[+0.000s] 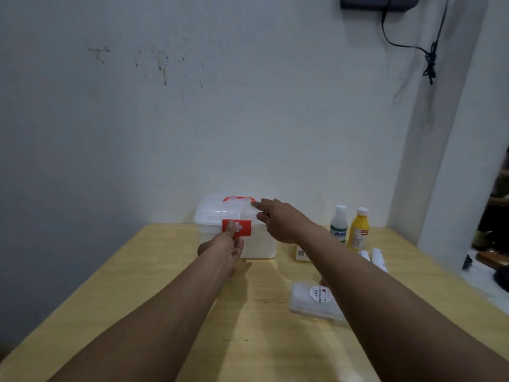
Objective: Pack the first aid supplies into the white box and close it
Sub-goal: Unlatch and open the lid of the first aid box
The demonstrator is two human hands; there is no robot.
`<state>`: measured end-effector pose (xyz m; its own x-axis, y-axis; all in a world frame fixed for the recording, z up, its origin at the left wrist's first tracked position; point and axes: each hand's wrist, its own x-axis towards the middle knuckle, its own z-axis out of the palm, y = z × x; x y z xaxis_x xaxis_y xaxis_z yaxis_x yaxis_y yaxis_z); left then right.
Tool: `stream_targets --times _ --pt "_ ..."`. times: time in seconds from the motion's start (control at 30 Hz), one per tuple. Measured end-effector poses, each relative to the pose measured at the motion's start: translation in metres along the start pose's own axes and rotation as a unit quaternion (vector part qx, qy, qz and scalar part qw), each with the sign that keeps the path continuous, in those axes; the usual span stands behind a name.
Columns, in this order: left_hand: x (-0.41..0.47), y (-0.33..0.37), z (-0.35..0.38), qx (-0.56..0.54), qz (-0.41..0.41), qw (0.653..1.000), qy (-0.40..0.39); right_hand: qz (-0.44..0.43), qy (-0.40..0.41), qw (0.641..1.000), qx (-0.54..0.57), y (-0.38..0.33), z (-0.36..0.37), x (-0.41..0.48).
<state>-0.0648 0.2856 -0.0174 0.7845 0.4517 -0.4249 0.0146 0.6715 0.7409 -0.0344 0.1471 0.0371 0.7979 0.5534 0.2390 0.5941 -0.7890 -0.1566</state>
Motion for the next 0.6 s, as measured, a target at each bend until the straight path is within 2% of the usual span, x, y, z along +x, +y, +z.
stream_targets --times 0.33,0.47,0.6 --pt "-0.003 -0.007 -0.003 -0.032 -0.005 0.999 -0.016 0.006 0.005 0.999 0.036 0.003 0.002 0.001" --pt "-0.01 -0.006 0.0 -0.047 0.009 0.999 0.002 0.006 0.001 0.999 0.045 0.006 0.003 0.003" --pt "-0.017 0.006 0.002 -0.002 0.033 0.999 0.023 0.01 0.0 0.998 0.054 0.008 0.003 0.005"
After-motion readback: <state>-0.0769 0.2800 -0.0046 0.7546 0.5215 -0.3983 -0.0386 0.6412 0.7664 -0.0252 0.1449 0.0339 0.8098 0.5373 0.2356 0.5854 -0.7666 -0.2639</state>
